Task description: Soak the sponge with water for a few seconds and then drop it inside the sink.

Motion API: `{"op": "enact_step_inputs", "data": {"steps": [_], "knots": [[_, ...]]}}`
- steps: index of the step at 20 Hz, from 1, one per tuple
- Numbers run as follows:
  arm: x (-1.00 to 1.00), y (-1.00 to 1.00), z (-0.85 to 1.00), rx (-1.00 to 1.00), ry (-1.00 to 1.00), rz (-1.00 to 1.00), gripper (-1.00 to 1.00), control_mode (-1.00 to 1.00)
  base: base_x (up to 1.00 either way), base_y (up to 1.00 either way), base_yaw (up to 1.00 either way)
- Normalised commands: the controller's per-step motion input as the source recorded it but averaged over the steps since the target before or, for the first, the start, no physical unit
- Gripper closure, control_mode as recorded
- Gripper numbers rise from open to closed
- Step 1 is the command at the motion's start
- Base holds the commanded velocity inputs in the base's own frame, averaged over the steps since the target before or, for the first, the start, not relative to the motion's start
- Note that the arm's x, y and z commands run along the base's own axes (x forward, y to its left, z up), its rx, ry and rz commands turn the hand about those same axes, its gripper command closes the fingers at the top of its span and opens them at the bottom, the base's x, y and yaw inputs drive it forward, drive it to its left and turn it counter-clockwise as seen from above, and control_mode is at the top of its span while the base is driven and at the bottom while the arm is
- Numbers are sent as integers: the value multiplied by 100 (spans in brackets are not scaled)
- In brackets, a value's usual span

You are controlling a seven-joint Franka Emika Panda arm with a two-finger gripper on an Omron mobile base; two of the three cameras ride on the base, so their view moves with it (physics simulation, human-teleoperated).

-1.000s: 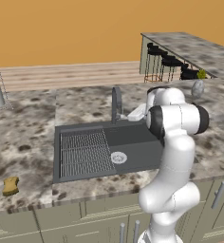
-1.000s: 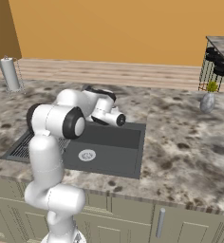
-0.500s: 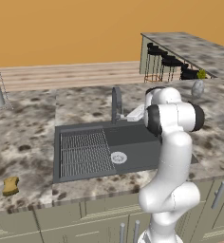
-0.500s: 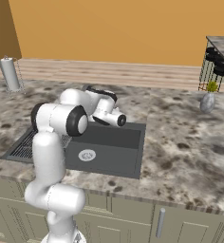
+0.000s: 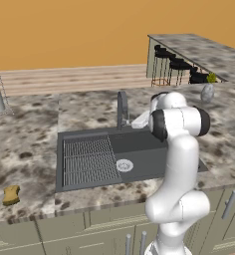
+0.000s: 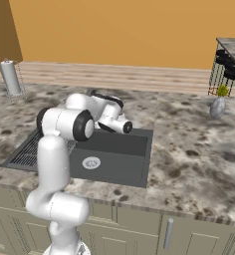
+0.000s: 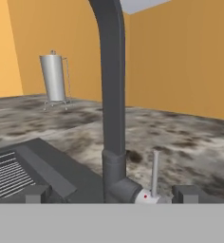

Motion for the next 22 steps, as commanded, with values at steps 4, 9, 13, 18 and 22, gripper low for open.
{"op": "enact_step_inputs", "data": {"steps": [4, 9, 13, 18, 22], "knots": [[24, 1, 0, 0, 0, 0, -100, -100, 0, 0, 0], [24, 0, -1, 0, 0, 0, -100, -100, 0, 0, 0], [16, 0, -6, 0, 0, 0, -100, -100, 0, 0, 0], [16, 1, -8, 0, 0, 0, -100, -100, 0, 0, 0], [13, 2, -13, 0, 0, 0, -100, -100, 0, 0, 0]]}}
